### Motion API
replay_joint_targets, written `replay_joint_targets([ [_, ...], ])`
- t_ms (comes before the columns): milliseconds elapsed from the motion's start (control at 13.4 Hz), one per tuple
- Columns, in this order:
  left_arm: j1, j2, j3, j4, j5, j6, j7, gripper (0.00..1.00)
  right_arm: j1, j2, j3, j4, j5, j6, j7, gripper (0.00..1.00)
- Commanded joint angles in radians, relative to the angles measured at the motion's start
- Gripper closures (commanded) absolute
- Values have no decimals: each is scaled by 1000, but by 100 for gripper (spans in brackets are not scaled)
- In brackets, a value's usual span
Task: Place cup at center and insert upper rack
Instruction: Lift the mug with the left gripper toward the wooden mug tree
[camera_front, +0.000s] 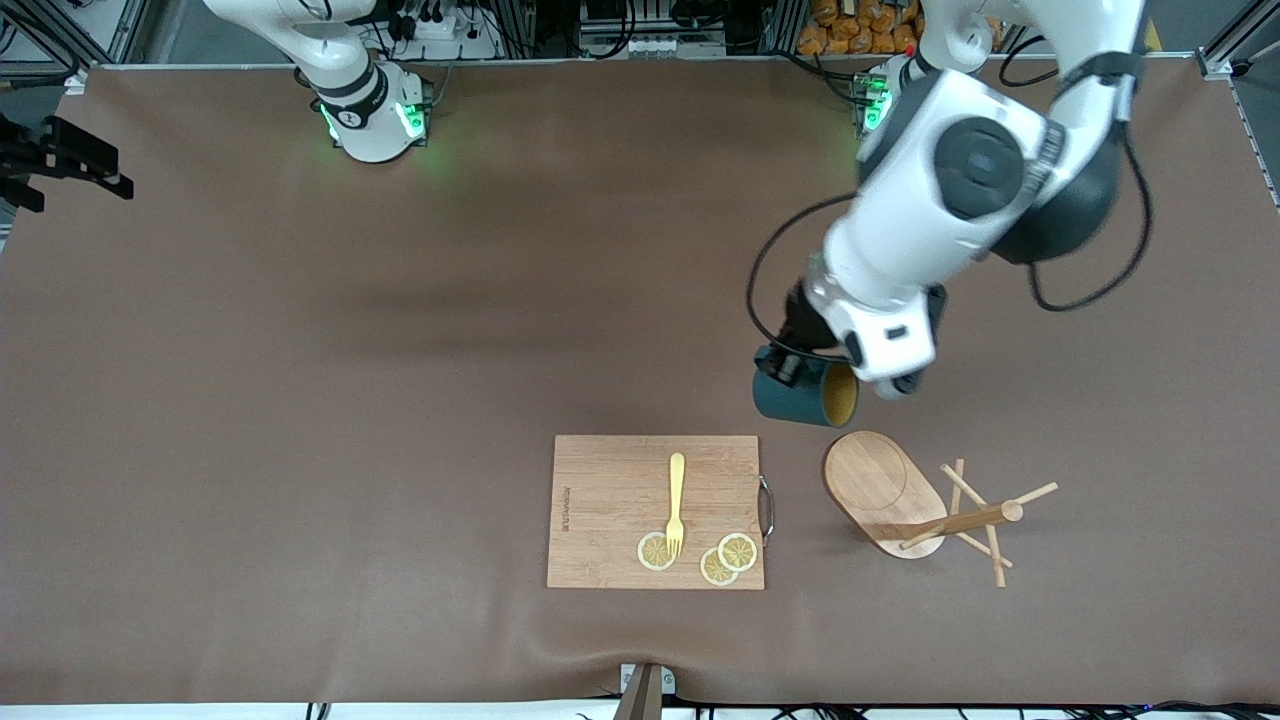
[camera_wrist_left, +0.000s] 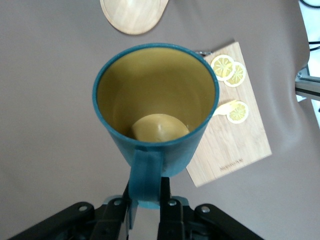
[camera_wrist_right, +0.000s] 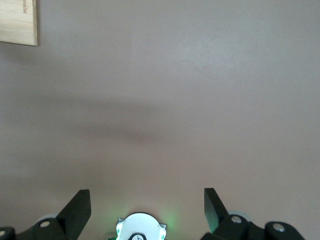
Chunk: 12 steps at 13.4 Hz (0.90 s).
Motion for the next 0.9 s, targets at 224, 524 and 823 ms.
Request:
replay_joint_targets([
  [224, 111, -16, -8, -28, -207, 18, 105, 100, 4, -1, 3, -25, -19, 50, 16, 0],
  [524, 221, -12, -8, -32, -388, 6, 202, 100, 10, 54, 3, 27, -20, 51, 16, 0],
  [823, 284, 4, -11, -34, -450, -60, 288, 100, 10, 80, 3, 44, -22, 88, 16, 0],
])
